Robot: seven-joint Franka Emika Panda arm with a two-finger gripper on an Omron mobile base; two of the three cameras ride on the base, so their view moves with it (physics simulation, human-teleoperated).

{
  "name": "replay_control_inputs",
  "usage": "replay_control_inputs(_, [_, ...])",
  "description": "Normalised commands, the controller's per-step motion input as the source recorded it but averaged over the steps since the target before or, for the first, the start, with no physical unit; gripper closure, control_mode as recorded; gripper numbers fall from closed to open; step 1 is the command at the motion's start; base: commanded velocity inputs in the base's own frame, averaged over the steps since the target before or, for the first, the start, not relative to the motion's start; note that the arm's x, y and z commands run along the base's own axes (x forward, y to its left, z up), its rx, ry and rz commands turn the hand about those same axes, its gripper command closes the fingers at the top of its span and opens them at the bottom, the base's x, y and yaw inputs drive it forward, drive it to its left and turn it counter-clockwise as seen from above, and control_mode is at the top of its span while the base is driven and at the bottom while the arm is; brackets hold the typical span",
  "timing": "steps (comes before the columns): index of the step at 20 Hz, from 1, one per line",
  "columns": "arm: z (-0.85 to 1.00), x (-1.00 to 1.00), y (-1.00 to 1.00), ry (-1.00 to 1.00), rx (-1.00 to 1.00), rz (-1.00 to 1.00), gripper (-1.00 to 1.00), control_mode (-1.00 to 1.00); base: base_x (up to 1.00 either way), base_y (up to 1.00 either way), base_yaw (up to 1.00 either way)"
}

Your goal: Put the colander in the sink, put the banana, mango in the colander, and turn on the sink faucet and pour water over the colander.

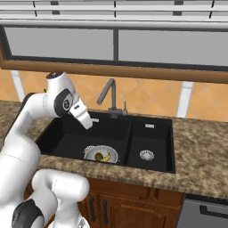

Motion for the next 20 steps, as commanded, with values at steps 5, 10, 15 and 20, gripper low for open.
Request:
replay_control_inputs(5, [0.53, -0.01, -0.61, 0.04, 0.4, 0.02, -1.0, -1.0, 0.0, 0.0, 0.0])
replay_control_inputs(10, [0.25, 0.0, -0.54, 0.0, 0.45, -0.04, -1.0, -1.0, 0.0, 0.0, 0.0])
replay_control_inputs(15, [0.02, 0.0, -0.4, 0.0, 0.4, -0.08, -1.0, -1.0, 0.0, 0.0, 0.0])
replay_control_inputs(20, [-0.03, 0.38, -0.05, 0.21, 0.07, -0.03, -1.0, -1.0, 0.0, 0.0, 0.0])
